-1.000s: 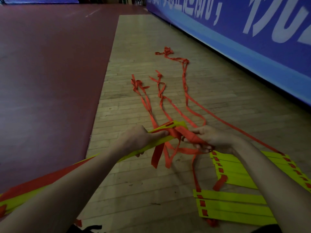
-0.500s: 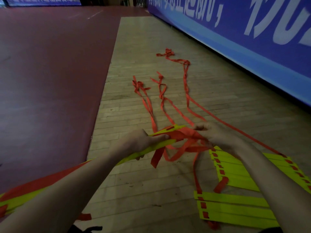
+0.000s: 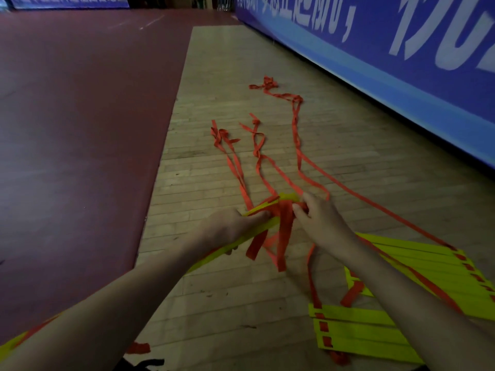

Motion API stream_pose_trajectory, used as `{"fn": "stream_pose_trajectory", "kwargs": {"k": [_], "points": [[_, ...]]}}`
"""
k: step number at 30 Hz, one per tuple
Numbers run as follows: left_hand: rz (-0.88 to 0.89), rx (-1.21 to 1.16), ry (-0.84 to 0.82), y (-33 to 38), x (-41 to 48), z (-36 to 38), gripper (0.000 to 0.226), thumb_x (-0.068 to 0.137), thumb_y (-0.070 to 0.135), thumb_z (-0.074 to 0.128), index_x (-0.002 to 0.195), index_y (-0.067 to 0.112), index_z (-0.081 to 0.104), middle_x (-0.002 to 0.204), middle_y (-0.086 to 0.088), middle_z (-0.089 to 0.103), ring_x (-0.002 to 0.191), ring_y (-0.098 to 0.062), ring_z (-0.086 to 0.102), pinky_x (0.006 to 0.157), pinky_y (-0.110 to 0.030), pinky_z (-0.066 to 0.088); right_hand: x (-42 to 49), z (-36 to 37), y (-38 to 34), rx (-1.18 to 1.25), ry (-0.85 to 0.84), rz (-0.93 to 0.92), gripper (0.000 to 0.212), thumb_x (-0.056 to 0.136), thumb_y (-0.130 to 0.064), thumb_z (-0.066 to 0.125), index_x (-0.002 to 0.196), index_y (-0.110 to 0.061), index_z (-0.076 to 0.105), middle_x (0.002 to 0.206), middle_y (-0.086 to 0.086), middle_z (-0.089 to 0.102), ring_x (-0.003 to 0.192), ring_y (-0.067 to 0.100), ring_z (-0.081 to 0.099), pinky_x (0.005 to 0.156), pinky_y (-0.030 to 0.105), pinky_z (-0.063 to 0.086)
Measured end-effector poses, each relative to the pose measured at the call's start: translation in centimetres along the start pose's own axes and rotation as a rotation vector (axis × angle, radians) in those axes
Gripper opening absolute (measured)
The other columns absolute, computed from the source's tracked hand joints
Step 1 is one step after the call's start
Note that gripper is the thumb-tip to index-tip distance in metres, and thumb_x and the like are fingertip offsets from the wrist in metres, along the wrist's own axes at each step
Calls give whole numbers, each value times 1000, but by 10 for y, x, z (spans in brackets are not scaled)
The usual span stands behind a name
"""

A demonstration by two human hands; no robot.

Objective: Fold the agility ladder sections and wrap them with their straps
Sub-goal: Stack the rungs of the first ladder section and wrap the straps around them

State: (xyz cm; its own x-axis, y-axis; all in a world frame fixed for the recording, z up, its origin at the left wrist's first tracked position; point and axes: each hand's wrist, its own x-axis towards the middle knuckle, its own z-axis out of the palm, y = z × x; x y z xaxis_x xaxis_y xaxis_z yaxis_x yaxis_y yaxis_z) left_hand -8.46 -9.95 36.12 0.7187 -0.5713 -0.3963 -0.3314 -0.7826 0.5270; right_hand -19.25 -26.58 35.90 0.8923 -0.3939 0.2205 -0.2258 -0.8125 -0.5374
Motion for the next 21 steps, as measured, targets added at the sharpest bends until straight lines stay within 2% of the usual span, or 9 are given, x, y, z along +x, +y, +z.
{"fn": "stream_pose_trajectory", "kwargs": {"k": [1, 2, 5, 9, 12, 15, 17, 19, 21], "points": [[-13, -16, 20, 0, 1, -1, 82, 77, 82, 37, 81, 8, 70, 66, -11, 71, 56, -22, 70, 64, -31, 59, -1, 1, -1, -23, 24, -11, 17, 96, -17, 51, 96, -2, 58, 95, 17, 57, 96, 31, 54, 72, 31, 29], [-29, -32, 23, 1, 2, -1, 82, 77, 82, 38, 81, 7, 70, 67, -12, 71, 57, -22, 70, 64, -32, 59, -2, 2, -1, -27, 48, -40, 13, 96, -18, 52, 90, -6, 56, 91, 14, 55, 96, 32, 55, 70, 29, 27], [-39, -62, -10, 3, 2, -2, 83, 79, 81, 38, 82, 4, 70, 67, -12, 70, 56, -22, 69, 59, -28, 57, -4, 5, -1, -40, 71, -82, 20, 96, -19, 52, 79, -19, 41, 78, 6, 53, 85, 33, 58, 64, 30, 26], [-24, -13, -15, -1, 3, -4, 83, 79, 81, 37, 86, 5, 70, 68, -11, 72, 58, -22, 70, 60, -27, 55, -7, 18, -4, -61, 3, -56, 17, 99, -25, 46, 83, -23, 40, 90, 14, 63, 87, 34, 60, 65, 34, 35], [-14, 24, -29, -6, 2, -7, 81, 79, 81, 35, 82, 8, 70, 66, -9, 71, 53, -20, 68, 59, -26, 53, -3, 22, -5, -5, -30, -53, 22, 98, -25, 48, 78, -21, 41, 79, 9, 59, 82, 32, 60, 65, 36, 39], [-6, 14, -24, -8, 0, -6, 80, 77, 82, 39, 77, 8, 71, 61, -8, 69, 50, -19, 66, 58, -26, 54, 10, 3, 9, 199, -112, -2, 21, 94, -25, 58, 75, -16, 56, 73, 1, 61, 76, 20, 60, 68, 37, 41], [4, 4, -34, -7, -1, -5, 81, 74, 84, 43, 74, 8, 71, 57, -7, 68, 48, -19, 65, 55, -25, 52, 15, -10, 23, 383, -130, 21, 23, 89, -25, 65, 75, -8, 59, 70, -1, 58, 68, 10, 55, 67, 35, 43], [20, -34, -68, -5, -3, -5, 81, 71, 85, 45, 71, 8, 70, 55, -7, 66, 46, -18, 63, 54, -25, 51, 16, -17, 33, 582, -154, 72, 22, 89, -19, 65, 72, -12, 53, 62, -7, 51, 57, 0, 47, 56, 21, 39], [38, -90, -121, -1, -6, -6, 80, 70, 85, 46, 67, 8, 66, 54, -8, 64, 44, -20, 60, 53, -26, 50, 15, -18, 38, 759, -160, 104, 21, 90, -10, 60, 73, -14, 49, 58, -7, 48, 52, -2, 46, 53, 14, 40]]}}
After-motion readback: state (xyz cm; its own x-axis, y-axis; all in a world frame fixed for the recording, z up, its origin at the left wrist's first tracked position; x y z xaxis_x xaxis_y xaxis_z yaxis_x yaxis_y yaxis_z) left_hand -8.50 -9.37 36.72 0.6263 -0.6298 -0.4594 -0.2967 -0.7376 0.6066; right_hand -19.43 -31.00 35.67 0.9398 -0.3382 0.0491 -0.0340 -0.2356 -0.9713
